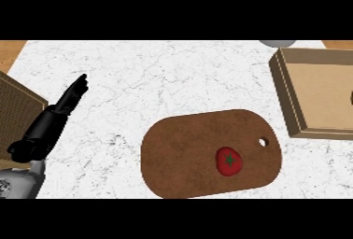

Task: Pick the squash from the cutting board and place it in the cardboard box

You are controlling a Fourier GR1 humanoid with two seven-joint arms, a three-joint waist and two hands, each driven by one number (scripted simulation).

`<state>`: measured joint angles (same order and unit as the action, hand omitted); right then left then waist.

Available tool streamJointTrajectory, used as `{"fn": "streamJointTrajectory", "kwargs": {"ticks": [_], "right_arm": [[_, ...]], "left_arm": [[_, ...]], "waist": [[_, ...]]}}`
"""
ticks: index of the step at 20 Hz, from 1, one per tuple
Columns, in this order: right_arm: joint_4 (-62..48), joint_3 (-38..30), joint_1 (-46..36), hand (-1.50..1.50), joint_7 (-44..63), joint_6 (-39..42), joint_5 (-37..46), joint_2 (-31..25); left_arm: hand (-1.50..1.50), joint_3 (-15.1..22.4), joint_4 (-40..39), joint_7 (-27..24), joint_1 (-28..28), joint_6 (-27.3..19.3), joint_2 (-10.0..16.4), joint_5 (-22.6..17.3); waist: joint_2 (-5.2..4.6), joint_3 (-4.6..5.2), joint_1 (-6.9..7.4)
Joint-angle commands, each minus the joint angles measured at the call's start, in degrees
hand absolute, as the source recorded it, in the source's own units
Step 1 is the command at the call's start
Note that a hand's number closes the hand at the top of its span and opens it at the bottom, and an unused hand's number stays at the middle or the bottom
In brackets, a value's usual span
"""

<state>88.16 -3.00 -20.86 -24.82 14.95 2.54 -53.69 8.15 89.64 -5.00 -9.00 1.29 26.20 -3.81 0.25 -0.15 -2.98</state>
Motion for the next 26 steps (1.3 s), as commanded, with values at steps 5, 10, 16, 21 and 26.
{"fn": "streamJointTrajectory", "kwargs": {"ticks": [5, 10, 16, 21, 26], "right_arm": [[-21.35, -2.82, -5.24, 1.50, -11.71, 1.74, 9.89, -6.08], [-32.01, 4.84, -9.11, 1.50, -15.05, 4.86, 19.43, -9.12], [-44.97, 11.39, -16.27, 1.50, -22.73, 5.20, 28.57, -7.43], [-53.06, 15.60, -18.72, -1.50, -29.82, 6.38, 34.20, -10.69], [-55.66, 17.62, -20.25, -1.50, -39.15, 8.48, 32.80, -8.05]], "left_arm": [[0.00, 3.56, 1.46, 1.49, -1.97, 0.27, -3.75, 3.10], [0.00, 2.08, -0.26, 1.64, -5.10, 2.52, -3.07, 1.49], [0.00, 2.65, -2.73, 0.33, -6.62, 2.43, -4.74, 3.01], [0.00, 1.60, -2.31, 1.98, -9.15, 3.45, -4.29, 2.20], [0.00, 1.26, -2.85, 0.69, -7.40, 4.10, -3.68, 2.40]], "waist": [[-0.65, 0.10, 4.51], [-1.40, 0.05, 6.73], [-1.56, 0.02, 7.02], [-1.64, -0.05, 7.16], [-1.52, -0.08, 7.22]]}}
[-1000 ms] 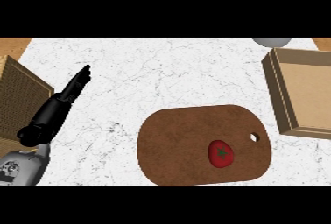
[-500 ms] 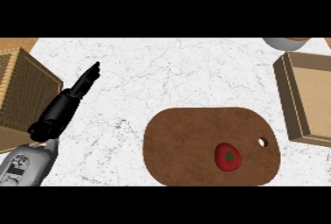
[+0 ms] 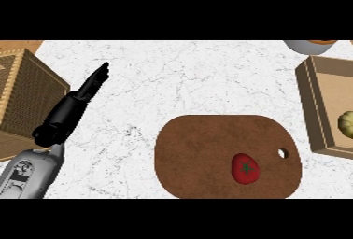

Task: Pick the squash from the cutting board and place it in the cardboard box

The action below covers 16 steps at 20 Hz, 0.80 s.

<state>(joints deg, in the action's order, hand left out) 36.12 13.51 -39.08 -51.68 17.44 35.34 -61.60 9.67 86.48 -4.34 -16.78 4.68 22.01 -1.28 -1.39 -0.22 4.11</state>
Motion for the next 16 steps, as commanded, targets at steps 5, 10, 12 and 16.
{"fn": "streamJointTrajectory", "kwargs": {"ticks": [5, 10, 12, 16], "right_arm": [[-5.93, -6.92, -3.48, -1.50, -13.37, 13.09, -14.71, 5.15], [-12.68, -14.18, -3.99, -1.50, -2.82, 25.20, -28.84, 10.80], [-15.37, -16.13, -6.15, -1.50, 2.53, 29.59, -32.10, 9.76], [-20.65, -20.40, -10.30, -1.50, 12.16, 34.20, -37.59, 7.43]], "left_arm": [[0.00, -0.38, 0.30, 0.22, 0.98, 0.54, 0.03, -0.51], [0.00, -0.52, -0.14, -0.49, 1.23, -0.35, -0.29, 0.19], [0.00, -0.14, -0.43, -0.24, 0.41, 0.57, 0.12, 0.32], [0.00, -0.17, -0.15, -1.78, 1.56, 0.03, -0.26, 0.78]], "waist": [[0.64, -0.17, -1.02], [0.43, -0.15, -1.44], [0.16, -0.07, -1.26], [-0.06, -0.06, -0.06]]}}
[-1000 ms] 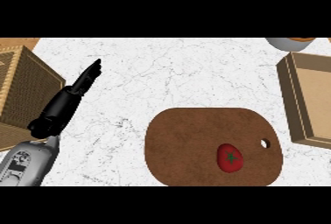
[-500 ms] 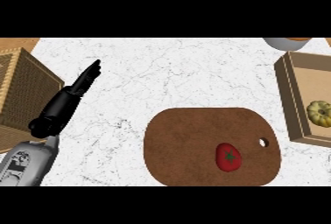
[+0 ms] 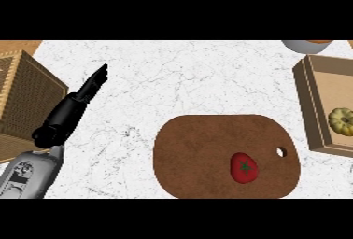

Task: Pick the squash from the cutting board and place it in the cardboard box

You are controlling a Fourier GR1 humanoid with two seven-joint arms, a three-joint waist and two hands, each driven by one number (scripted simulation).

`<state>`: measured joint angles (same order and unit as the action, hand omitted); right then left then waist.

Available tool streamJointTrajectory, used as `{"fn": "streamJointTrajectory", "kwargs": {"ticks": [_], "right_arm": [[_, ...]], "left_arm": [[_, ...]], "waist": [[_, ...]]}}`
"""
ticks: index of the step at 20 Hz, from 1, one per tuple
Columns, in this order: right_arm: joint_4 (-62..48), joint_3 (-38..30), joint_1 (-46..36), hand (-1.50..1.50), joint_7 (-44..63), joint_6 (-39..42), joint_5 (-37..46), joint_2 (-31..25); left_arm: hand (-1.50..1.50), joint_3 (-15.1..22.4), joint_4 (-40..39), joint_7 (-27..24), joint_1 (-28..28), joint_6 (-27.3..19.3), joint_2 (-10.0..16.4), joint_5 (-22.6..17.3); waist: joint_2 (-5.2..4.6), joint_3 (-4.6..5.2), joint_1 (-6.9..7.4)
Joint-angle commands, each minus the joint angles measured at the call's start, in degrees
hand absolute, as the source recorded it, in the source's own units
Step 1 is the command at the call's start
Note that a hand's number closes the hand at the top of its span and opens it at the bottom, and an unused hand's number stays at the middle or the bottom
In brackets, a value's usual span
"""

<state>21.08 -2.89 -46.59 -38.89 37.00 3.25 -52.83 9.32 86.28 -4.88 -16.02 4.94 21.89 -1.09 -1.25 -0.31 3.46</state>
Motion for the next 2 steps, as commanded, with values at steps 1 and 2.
{"fn": "streamJointTrajectory", "kwargs": {"ticks": [1, 2], "right_arm": [[-6.75, -5.34, -2.22, -1.50, -0.70, 13.87, -6.74, -1.60], [-7.64, -6.70, -4.30, -1.50, 2.17, 14.72, -8.03, -3.86]], "left_arm": [[0.00, -0.37, 0.67, 0.84, -0.91, -0.47, -0.58, -0.27], [0.00, 0.52, 0.54, -0.19, 0.49, -0.87, -1.20, 0.49]], "waist": [[-0.32, -0.16, 0.17], [-0.34, -0.08, 0.52]]}}
